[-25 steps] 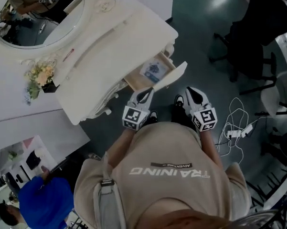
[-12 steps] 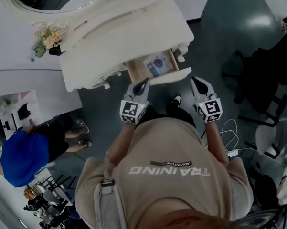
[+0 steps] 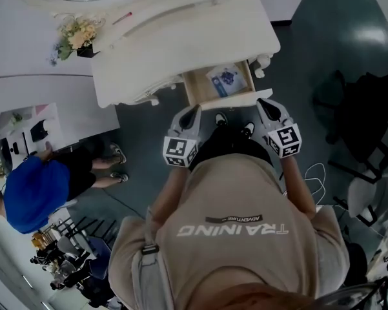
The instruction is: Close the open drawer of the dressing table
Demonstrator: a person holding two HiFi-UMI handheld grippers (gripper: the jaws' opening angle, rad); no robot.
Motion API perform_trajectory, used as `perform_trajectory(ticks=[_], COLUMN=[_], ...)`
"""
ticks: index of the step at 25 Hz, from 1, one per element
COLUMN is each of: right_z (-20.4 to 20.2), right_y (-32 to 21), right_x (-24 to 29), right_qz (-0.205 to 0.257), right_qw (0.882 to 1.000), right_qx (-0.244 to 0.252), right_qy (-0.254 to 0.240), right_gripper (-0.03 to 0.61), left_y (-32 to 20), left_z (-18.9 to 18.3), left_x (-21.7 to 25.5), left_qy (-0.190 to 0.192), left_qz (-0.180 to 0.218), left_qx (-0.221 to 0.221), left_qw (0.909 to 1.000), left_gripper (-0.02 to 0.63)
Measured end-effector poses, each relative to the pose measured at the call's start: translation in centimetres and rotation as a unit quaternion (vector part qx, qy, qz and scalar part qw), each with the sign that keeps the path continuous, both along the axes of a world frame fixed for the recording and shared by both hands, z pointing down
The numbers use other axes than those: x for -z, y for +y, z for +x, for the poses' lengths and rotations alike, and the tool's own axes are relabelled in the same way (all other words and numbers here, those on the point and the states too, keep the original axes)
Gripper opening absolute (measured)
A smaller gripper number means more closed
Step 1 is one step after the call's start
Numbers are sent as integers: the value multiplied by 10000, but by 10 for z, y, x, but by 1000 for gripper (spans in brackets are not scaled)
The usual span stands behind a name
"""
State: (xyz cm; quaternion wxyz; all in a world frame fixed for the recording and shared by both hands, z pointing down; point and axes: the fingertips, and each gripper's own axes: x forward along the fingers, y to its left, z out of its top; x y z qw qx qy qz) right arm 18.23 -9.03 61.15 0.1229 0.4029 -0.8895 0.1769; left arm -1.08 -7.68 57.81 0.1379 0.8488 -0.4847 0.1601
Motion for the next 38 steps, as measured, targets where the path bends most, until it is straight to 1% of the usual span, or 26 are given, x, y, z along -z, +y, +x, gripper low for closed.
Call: perform_trajectory(ticks=[5, 10, 14, 17, 22, 25, 28, 33, 38], right_z=[-22, -43, -61, -73, -87, -91, -93, -88, -78], right_y=[-11, -31, -41, -46, -49, -53, -57, -67, -69], right_x=[2, 2, -3, -9, -30, -40, -39, -37, -37], right_qz=[-28, -106, -285, -373, -586, -652, -581, -484, -476], right_qw=[9995, 9988, 9981, 9974, 9947, 9917, 9897, 9885, 9872], right_qx=[161, 159, 170, 222, 543, 853, 1116, 1328, 1442], right_qy=[279, 451, 513, 571, 653, 714, 683, 534, 491], right_gripper=[5, 5, 5, 5, 5, 5, 5, 5, 5], left_y=[-8, -23, -27, -28, -25, -21, -10, 13, 24], left_z=[-22, -41, -51, -59, -71, -72, -66, -47, -33], left_x=[-5, -19, -35, -46, -67, -88, -117, -166, -197], left_qy=[189, 289, 402, 461, 346, 162, -14, -7, -91], left_qz=[19, -25, -176, -325, -528, -834, -1219, -2013, -2476], left_qx=[93, -22, -104, -65, 106, 252, 332, 422, 418], left_qw=[9998, 9996, 9990, 9984, 9979, 9961, 9920, 9786, 9679], left_gripper=[0, 0, 0, 0, 0, 0, 0, 0, 0])
